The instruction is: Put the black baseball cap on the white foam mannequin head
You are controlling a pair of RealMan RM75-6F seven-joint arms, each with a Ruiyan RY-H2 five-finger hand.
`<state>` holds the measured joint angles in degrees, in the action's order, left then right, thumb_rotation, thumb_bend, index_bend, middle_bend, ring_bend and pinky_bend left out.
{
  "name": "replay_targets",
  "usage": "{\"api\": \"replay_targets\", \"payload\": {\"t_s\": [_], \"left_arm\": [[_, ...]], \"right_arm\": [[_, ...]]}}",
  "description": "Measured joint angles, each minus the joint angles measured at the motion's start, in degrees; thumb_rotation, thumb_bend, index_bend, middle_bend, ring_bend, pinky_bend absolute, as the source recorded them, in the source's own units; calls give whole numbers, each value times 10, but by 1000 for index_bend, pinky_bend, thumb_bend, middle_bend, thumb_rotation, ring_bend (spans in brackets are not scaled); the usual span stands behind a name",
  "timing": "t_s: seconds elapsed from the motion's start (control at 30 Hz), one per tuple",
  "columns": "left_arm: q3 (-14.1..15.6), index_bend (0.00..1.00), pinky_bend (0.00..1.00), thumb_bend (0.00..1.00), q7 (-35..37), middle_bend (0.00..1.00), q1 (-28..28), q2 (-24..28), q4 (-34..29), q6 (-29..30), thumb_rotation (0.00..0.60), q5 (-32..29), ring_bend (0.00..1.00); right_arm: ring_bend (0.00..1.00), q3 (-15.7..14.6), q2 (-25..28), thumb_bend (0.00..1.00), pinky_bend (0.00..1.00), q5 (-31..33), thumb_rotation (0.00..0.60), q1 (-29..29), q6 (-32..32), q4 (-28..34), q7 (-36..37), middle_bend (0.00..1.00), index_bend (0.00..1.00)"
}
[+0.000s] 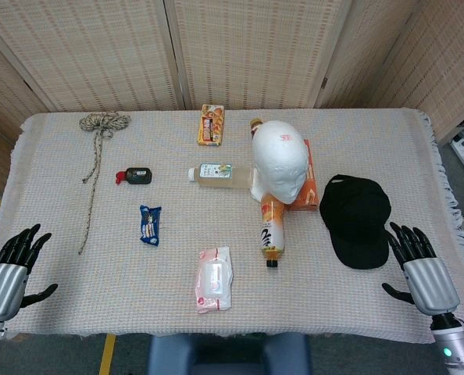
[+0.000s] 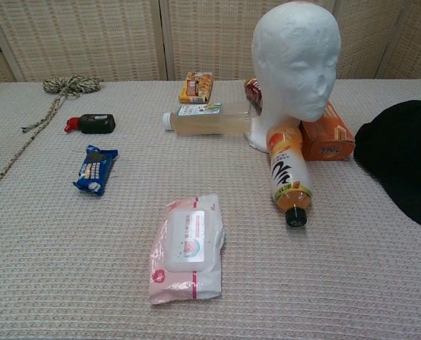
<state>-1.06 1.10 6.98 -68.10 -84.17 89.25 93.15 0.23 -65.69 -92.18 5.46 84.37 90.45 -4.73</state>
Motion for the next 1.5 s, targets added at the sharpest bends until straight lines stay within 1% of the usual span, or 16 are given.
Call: {"api": "replay_targets", "payload": {"t_s": [0.37,0.4,0.47,0.53,0.6,0.63,0.67,0.7,0.77,0.83,0.93,1.07,1.17,1.23,1.33,1.5], "left_arm": [[5,124,150,113,-2,6,6,-6,-1,-11,600,5,0],[5,124,151,114,0,6,6,-6,-3,-10,600,6,0],[5,124,150,114,5,6,7,-6,-4,-10,600,8,0],[6,124,150,114,8,6,9,-6,-5,-13,600,9,0],[8,124,150,114,8,5,10,-6,-4,-18,600,9,0],[9,123,150,114,9,4,10,-4,-5,-20,600,8,0],[10,123,150,114,10,3,10,-4,-7,-20,600,8,0],[10,123,151,114,11,3,9,-2,-8,-18,600,9,0],[10,124,151,115,15,3,8,0,-11,-12,600,11,0],[11,124,151,115,22,3,7,2,-14,-6,600,15,0],[13,125,152,115,27,4,5,3,-16,-3,600,19,0],[13,133,158,114,37,16,6,1,-13,2,600,25,0],[12,135,162,114,48,26,6,-2,-6,11,600,29,0],[11,136,163,114,54,29,5,-3,-2,14,600,29,0],[10,136,164,114,55,28,5,-3,-2,14,600,26,0],[9,136,166,115,53,30,4,-5,-1,18,600,29,0]], "right_arm": [[0,4,8,0,0,4,600,-6,12,4,7,0,0],[6,4,8,0,45,2,600,-7,14,3,7,28,0],[105,5,6,0,277,-1,600,-9,23,-2,8,161,17],[381,7,-1,0,619,-6,600,-11,38,-17,9,394,126],[665,7,-7,0,854,-13,600,-12,46,-40,11,640,252],[788,7,-10,0,936,-17,600,-12,48,-52,11,763,311],[873,6,-14,0,979,-20,600,-12,50,-65,12,852,364],[943,5,-20,0,999,-25,600,-12,52,-84,13,929,419],[998,2,-31,0,1000,-31,600,-13,53,-115,17,995,509],[1000,-3,-48,0,1000,-35,600,-13,52,-152,28,1000,566],[1000,-8,-80,0,1000,-37,600,-14,50,-208,51,1000,594],[1000,-11,-131,5,1000,-34,600,-17,49,-289,88,1000,602],[1000,-12,-169,41,1000,-29,600,-20,49,-353,116,1000,599],[1000,-11,-194,85,1000,-25,600,-21,49,-397,134,1000,560],[1000,-10,-228,105,1000,-19,600,-22,48,-452,162,1000,506],[1000,-1,-281,141,1000,-6,600,-18,44,-533,198,1000,493]]}}
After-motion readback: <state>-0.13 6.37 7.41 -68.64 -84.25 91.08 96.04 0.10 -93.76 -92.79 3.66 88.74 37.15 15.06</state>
